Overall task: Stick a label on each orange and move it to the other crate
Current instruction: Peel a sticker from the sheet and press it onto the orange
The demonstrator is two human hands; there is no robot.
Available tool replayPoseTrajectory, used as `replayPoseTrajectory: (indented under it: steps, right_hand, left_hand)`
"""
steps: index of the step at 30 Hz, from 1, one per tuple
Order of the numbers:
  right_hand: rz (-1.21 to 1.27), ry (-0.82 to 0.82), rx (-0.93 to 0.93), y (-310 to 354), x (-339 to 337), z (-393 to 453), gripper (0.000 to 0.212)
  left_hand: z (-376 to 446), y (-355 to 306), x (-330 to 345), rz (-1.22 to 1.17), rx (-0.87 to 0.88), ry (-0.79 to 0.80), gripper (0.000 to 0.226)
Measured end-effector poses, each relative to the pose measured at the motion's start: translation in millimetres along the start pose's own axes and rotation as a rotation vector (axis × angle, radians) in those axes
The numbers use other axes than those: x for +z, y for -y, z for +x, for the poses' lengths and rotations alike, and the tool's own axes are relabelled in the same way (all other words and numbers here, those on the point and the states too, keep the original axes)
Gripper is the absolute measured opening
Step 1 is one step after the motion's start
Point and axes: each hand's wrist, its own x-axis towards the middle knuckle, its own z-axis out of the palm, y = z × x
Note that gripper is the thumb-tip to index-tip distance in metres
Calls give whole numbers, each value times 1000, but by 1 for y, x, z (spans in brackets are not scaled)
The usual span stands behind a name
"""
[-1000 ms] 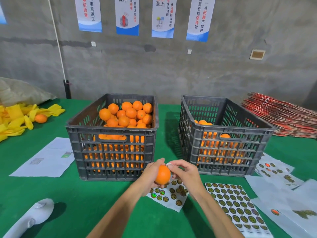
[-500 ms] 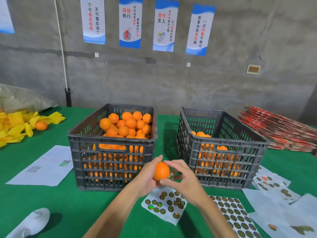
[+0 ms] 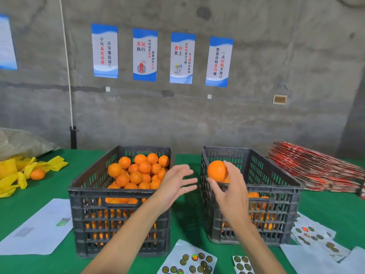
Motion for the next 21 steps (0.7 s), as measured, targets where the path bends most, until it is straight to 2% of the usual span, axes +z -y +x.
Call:
replayPoseTrajectory:
  steps: [2, 5, 8, 11, 14, 16, 21]
  right_hand:
    - [-161, -16, 43, -15, -5, 15, 67]
    - [-328, 83, 116, -35, -10, 30, 66]
    - [-378, 122, 168, -46, -8, 34, 62]
    - [-382, 156, 85, -38, 8, 32, 55]
    - [-265, 196, -37, -11, 39, 32, 55]
    - [-144, 234, -44, 15, 65, 33, 59]
    - [147, 416, 77, 68, 127, 43, 68]
  left_hand:
    - [6, -14, -8, 40, 56, -65, 25]
    - [15, -30, -25, 132, 109, -156, 28]
    - [22, -38, -46, 305, 144, -233, 21]
    - [28, -43, -72, 525, 135, -246, 15]
    - [34, -46, -102, 785, 88, -209, 11]
    - [39, -47, -126, 944, 68, -194, 10]
    - [47, -54, -189, 1298, -152, -158, 47]
